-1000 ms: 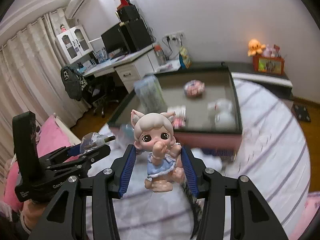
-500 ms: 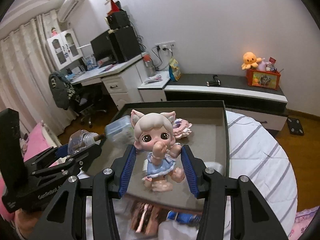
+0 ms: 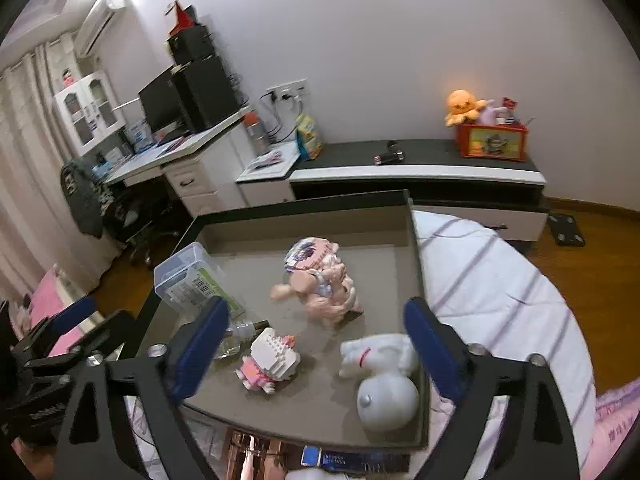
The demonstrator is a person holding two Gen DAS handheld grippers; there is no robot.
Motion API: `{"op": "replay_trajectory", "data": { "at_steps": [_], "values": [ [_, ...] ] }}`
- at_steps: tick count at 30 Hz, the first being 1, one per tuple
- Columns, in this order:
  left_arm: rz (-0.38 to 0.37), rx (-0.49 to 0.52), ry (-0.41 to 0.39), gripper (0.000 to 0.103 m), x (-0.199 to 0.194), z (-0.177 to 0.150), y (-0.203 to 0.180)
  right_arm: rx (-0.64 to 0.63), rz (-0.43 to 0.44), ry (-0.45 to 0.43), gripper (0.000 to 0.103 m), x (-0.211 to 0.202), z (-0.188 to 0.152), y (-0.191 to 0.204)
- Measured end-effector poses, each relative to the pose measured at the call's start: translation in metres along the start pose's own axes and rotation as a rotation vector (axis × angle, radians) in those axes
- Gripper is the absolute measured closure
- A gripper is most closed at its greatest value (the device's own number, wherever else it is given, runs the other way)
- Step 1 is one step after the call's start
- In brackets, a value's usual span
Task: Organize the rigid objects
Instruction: 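Lower the doll and the glass bottle into the tray box and release, then withdraw both tools from the tray box and hover over remaining toys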
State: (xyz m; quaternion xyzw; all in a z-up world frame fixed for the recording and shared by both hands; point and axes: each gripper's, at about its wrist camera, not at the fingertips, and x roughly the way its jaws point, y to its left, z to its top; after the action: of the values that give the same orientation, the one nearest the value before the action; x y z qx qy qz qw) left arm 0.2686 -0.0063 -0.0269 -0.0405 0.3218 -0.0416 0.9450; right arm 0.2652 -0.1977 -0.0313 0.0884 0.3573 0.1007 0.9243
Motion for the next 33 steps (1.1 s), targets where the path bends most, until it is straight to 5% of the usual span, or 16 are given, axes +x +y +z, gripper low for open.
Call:
{"op": "replay_trajectory", "data": {
  "at_steps": [33],
  "values": [
    [0.01, -0.03, -0.061, 0.0, -0.128, -0.061, 0.009, -0.032, -0.014, -0.12, 0.0, -0.128, -0.064, 0.034]
  ]
}}
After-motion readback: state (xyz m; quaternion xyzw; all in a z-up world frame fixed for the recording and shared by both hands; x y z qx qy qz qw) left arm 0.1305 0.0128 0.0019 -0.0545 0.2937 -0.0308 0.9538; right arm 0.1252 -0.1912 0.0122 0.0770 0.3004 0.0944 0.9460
